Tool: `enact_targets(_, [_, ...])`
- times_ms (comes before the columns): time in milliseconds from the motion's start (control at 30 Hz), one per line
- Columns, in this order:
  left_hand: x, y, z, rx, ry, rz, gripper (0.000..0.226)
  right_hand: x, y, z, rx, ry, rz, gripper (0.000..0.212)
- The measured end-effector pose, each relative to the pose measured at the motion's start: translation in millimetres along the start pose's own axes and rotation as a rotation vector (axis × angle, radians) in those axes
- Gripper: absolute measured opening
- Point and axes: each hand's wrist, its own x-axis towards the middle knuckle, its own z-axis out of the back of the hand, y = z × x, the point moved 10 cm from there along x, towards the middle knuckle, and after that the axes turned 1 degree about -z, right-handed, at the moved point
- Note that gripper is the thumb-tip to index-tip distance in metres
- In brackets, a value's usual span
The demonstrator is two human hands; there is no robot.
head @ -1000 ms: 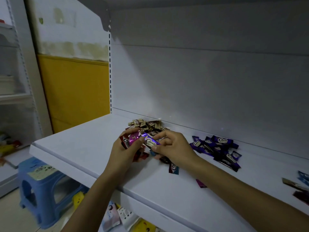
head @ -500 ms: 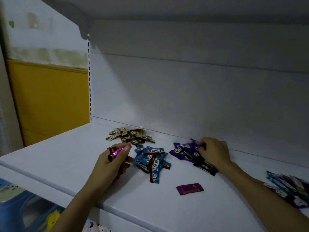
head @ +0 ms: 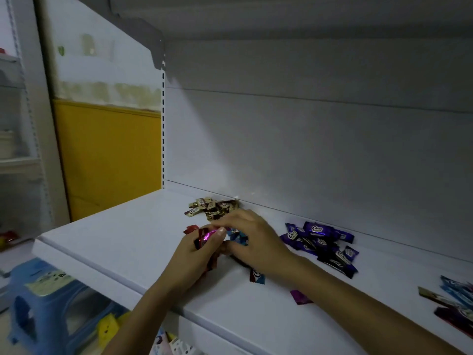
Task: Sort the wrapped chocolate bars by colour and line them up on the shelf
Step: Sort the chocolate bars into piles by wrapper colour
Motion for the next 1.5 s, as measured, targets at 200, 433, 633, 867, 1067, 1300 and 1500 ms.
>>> enact_targets(200, [1.1,3.6,2.5,-0.020,-0.009,0.023,0.020,19.3,-29.9,-1.0,0.501,-0.091,-0.329,0.008])
enact_targets(433, [5.7,21.9,13.8,-0.091,-0.072,0.104,0.013,-8.9,-76.7,28.9,0.480,-0.209,-0.505,0.006])
enact_targets(633, [4.8,9.2,7.7,0.055,-0.005,-0.016,0.017,-65.7,-60.2,68.6,0.002,-0.186,-0.320,0.010])
enact_targets(867, [3.7,9.7,5.3,-0.010,-0.004,0.010,0.036,-117.3,-51.2,47.6,-0.303,0.136,-0.210,0.021])
enact_targets(1067, [3.2,10.9,3.9,-0.005,-0.002,0.029,0.035,-90.0,-38.2,48.2,-0.107,0.039,-0.243,0.030])
enact_targets(1300, [-0.4,7.0,3.2,-0.021,0.005,0.039,0.033,-30.2,-16.5,10.8,0.089,0.049,-0.310,0.046])
enact_targets(1500, [1.3,6.6,4.0,-0.019,-0.007,0.022,0.026,-20.6,-54.2,41.1,0.030,-0.108,-0.340,0.012])
